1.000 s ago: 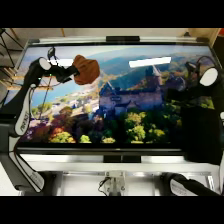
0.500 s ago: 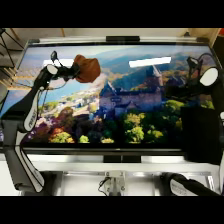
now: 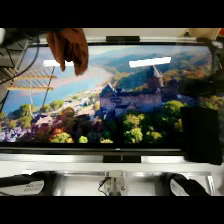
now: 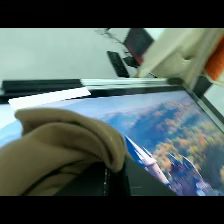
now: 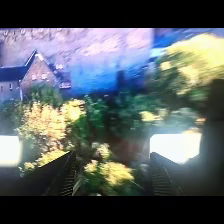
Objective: Fold the shirts.
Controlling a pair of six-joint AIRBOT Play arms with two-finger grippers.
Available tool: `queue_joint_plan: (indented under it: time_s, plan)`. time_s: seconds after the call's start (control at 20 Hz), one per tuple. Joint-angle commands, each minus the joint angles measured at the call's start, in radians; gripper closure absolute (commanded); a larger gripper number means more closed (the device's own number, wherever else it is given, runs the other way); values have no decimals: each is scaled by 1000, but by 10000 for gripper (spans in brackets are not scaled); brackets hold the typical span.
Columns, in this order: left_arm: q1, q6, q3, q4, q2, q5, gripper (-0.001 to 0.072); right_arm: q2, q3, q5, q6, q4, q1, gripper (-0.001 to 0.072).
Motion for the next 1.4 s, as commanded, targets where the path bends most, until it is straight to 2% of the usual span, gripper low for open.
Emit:
queue_joint_plan:
  time_s: [0.0, 0.1, 0.2, 0.4, 0.55, 0.6, 0.65, 0.7, 0.75, 0.85, 0.95, 1.1, 1.25, 1.3, 1.35]
  plan:
    - [-122, -52, -1, 145, 187, -257, 672, 151, 55, 110, 8, -54, 0, 132]
    - [-214, -103, -23, 187, 177, -424, 672, 220, 55, 197, 31, -35, 0, 132]
    - [-321, -108, -139, 190, 158, -432, 672, 256, 45, 275, 50, -22, 0, 133]
    - [-517, -173, -473, 188, 57, -179, 671, 279, -139, 314, 53, 37, 27, 133]
    - [-544, -330, -558, 134, -86, -108, 671, 276, -372, 172, 92, 84, 87, 133]
    - [-530, -341, -553, 78, -121, -101, 668, 266, -433, 120, 105, 86, 111, 133]
    - [-504, -341, -539, 8, -146, -98, 565, 246, -481, 73, 113, 85, 135, 133]
    - [-470, -341, -521, -43, -154, -99, 291, 216, -505, 48, 114, 88, 151, 132]
    - [-422, -341, -498, -74, -151, -110, 99, 181, -507, 39, 114, 88, 158, 132]
    - [-305, -308, -425, -71, -139, -222, 112, 121, -507, 17, 107, 99, 156, 132]
    - [-174, -287, -374, -59, -139, -392, 112, 71, -507, 10, 85, 111, 156, 132]
    - [-58, -286, -422, 31, -138, -572, 113, 16, -508, -33, 15, 193, 156, 132]
    - [-82, -237, -572, -2, -138, -550, 113, -19, -507, -135, -22, 286, 156, 121]
    - [-116, -206, -631, -44, -138, -507, 113, -29, -507, -176, -44, 313, 156, 41]
    - [-154, -178, -684, -92, -138, -449, 112, -38, -507, -215, -72, 342, 156, 40]
